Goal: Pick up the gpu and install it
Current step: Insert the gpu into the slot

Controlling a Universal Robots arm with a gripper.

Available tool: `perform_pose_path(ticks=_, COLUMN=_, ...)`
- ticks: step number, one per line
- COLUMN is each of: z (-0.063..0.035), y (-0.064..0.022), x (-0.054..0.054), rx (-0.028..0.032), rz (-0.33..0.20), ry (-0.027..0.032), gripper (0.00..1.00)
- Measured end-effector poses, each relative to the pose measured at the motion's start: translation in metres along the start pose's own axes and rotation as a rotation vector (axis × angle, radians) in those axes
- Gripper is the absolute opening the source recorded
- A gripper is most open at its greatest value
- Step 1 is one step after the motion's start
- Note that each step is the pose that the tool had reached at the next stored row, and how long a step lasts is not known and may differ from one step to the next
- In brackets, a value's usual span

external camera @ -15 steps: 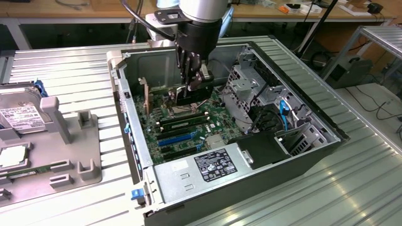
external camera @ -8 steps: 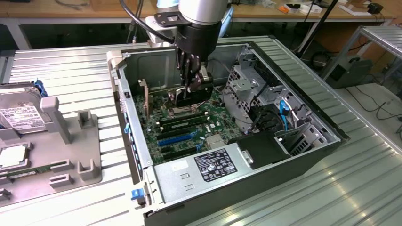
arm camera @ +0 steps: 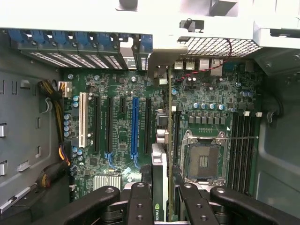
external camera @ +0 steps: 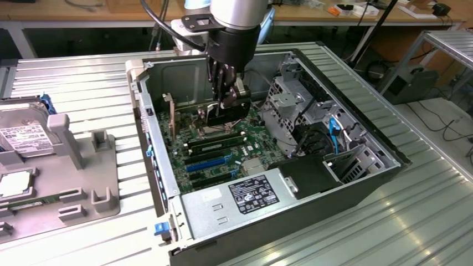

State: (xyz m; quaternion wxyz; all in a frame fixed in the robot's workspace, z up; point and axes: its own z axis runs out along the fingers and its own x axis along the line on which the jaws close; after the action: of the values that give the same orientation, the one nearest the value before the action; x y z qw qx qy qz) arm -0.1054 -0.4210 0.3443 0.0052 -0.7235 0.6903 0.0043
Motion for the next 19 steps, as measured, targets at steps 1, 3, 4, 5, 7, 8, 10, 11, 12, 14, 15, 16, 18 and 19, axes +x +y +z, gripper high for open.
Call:
perform_pose_path(ticks=1, z=-0.0002, y=0.0000, x=0.0001, rx=-0.0001, rz=0.000, ry=-0.0005, gripper=0.27)
perform_pose_path(ticks=3, z=-0.0001, y=0.0000, x=0.0000, rx=-0.0001, rz=0.000, ry=-0.0016, gripper=0.27)
perform_pose_path(ticks=4, z=-0.0001, y=0.0000, x=0.0000, rx=0.0000, rz=0.000, ry=-0.0017, gripper=0.27)
perform_pose_path(ticks=5, z=-0.0001, y=0.0000, x=0.0000, rx=0.0000, rz=0.000, ry=-0.0017, gripper=0.27)
perform_pose_path(ticks=7, z=0.0000, y=0.0001, x=0.0002, rx=0.0001, rz=0.000, ry=-0.0020, gripper=0.27)
perform_pose_path(ticks=8, z=0.0000, y=0.0001, x=0.0002, rx=0.0001, rz=0.000, ry=-0.0019, gripper=0.27)
perform_pose_path(ticks=10, z=0.0002, y=0.0001, x=0.0007, rx=0.0001, rz=0.001, ry=-0.0019, gripper=0.27)
perform_pose_path(ticks=11, z=0.0002, y=0.0001, x=0.0015, rx=0.0000, rz=0.001, ry=-0.0018, gripper=0.27)
perform_pose_path(ticks=12, z=0.0001, y=0.0001, x=0.0023, rx=0.0000, rz=0.004, ry=-0.0017, gripper=0.27)
perform_pose_path(ticks=14, z=0.0004, y=0.0001, x=0.0032, rx=0.0002, rz=0.010, ry=-0.0018, gripper=0.27)
perform_pose_path(ticks=15, z=0.0004, y=0.0001, x=0.0038, rx=0.0002, rz=0.013, ry=-0.0018, gripper=0.27)
perform_pose_path(ticks=16, z=0.0004, y=0.0001, x=0.0044, rx=0.0002, rz=0.016, ry=-0.0018, gripper=0.27)
perform_pose_path(ticks=18, z=0.0007, y=0.0002, x=0.0064, rx=0.0004, rz=0.032, ry=-0.0017, gripper=0.27)
perform_pose_path(ticks=19, z=0.0008, y=0.0002, x=0.0070, rx=0.0005, rz=0.036, ry=-0.0017, gripper=0.27)
